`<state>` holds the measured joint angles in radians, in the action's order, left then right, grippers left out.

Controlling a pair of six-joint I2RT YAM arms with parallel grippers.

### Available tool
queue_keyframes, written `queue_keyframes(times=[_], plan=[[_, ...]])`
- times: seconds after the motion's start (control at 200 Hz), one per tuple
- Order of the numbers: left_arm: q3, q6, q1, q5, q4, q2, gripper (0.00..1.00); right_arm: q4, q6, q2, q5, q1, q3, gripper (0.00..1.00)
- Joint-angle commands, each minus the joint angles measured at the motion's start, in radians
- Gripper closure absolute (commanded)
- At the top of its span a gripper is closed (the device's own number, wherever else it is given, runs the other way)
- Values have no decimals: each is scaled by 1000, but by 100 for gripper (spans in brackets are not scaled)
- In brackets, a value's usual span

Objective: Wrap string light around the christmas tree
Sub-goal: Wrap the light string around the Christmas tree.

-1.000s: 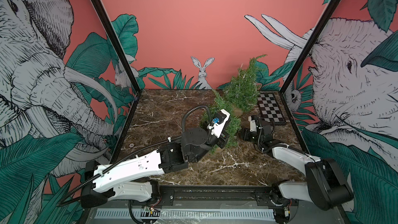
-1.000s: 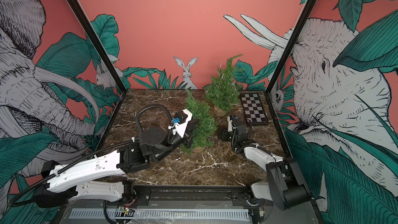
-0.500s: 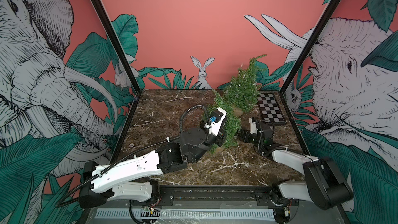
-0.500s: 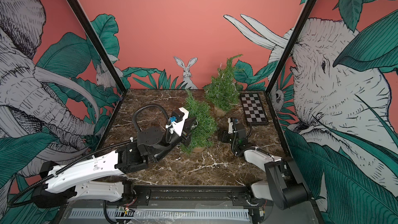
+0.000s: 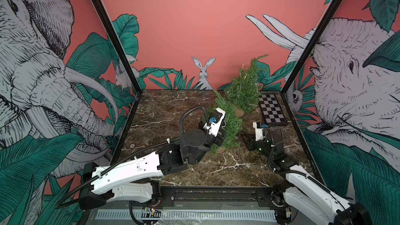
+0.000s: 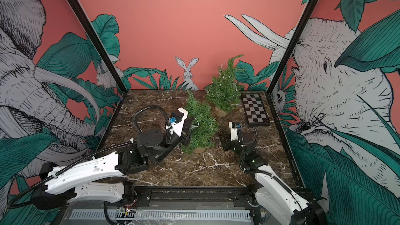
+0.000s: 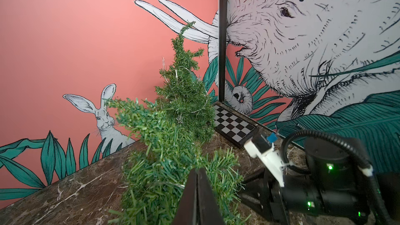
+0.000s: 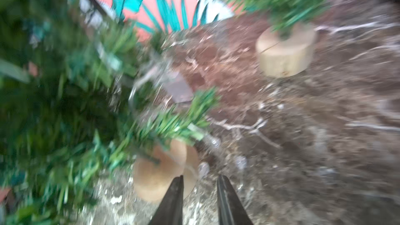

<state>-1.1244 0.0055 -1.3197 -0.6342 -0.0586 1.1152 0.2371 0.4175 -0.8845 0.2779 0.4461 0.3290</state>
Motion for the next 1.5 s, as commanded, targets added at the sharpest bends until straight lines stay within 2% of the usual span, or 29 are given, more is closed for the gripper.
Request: queue_keyframes(times=[0.0, 0.105, 0.275, 0.6, 0.81, 0.91, 0.95, 1.065, 1.145, 1.33, 1.496], plan=[[11, 9, -1, -13, -30, -27, 93, 183, -19, -90, 37, 30, -13, 69], [8, 8, -2, -10, -22, -26, 93, 305, -1, -196, 37, 31, -24, 61], [9, 9, -1, -10, -23, -28, 92, 461, -4, -307, 1, 35, -36, 56], [14, -1, -1, -10, -20, -32, 92, 607, -12, -453, -33, 37, -15, 49], [11, -2, -2, -11, -19, -38, 92, 709, -5, -534, -30, 46, 13, 59], [12, -3, -1, -12, -18, -44, 92, 741, 4, -526, -27, 55, 12, 70], [14, -3, -1, -12, -18, -48, 92, 737, 4, -509, -28, 58, 8, 78], [12, 0, -2, -13, -19, -49, 92, 620, -2, -404, -33, 60, 9, 100], [12, 6, -1, -12, -20, -50, 92, 481, -19, -296, -56, 64, 17, 100], [13, 27, -2, -30, -34, -45, 92, 65, -61, -43, -191, 68, 82, 100], [2, 50, -1, -39, -46, -37, 91, -205, -79, 41, -264, 68, 241, 100]])
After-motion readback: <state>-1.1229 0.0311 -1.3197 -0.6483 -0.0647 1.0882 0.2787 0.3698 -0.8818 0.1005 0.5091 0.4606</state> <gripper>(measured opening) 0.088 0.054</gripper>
